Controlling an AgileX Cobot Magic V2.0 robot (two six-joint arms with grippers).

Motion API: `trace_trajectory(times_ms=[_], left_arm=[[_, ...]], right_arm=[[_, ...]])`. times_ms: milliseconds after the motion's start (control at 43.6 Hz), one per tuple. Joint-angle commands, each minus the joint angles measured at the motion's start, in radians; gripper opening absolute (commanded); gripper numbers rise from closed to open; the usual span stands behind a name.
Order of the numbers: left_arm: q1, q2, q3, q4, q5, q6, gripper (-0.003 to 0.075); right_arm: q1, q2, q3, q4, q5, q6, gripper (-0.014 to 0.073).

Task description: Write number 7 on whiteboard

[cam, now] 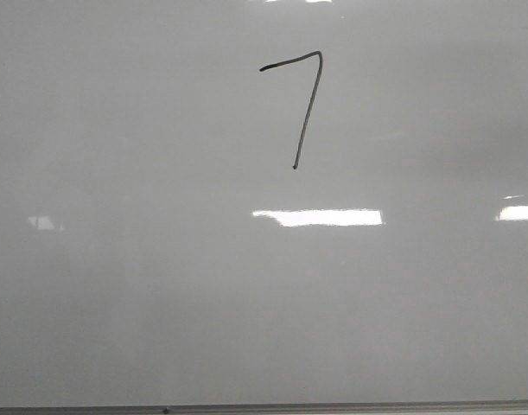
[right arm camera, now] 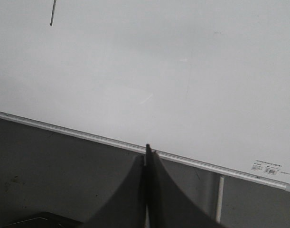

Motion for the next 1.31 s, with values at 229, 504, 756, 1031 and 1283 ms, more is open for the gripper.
trace_trajectory(times_ms=[229,504,756,1031,1283], left_arm=[[0.028,-0.076,0.040,0.031,-0.150,0.012,-0.0021],[0.167,-0.324,0.411,0.005,-0.561,0.012,-0.0021],[0.232,-0.532,0.681,0.001,-0.740,0.012,-0.0021],[0.243,-0.575,0.792,-0.022,-0.869,0.012,-0.0021],[0.243,-0.573,0.790,-0.022,-0.883,0.012,-0.0021]], right_arm=[[-0.006,0.002,-0.021,-0.012,-0.066,0.000,-0.0067],[-0.006,0.002,-0.021,-0.012,-0.066,0.000,-0.0067],[-0.006,0.002,-0.021,-0.012,-0.066,0.000,-0.0067],[-0.006,0.002,-0.021,-0.012,-0.066,0.000,-0.0067],[-0.006,0.002,-0.021,-0.012,-0.066,0.000,-0.0067]])
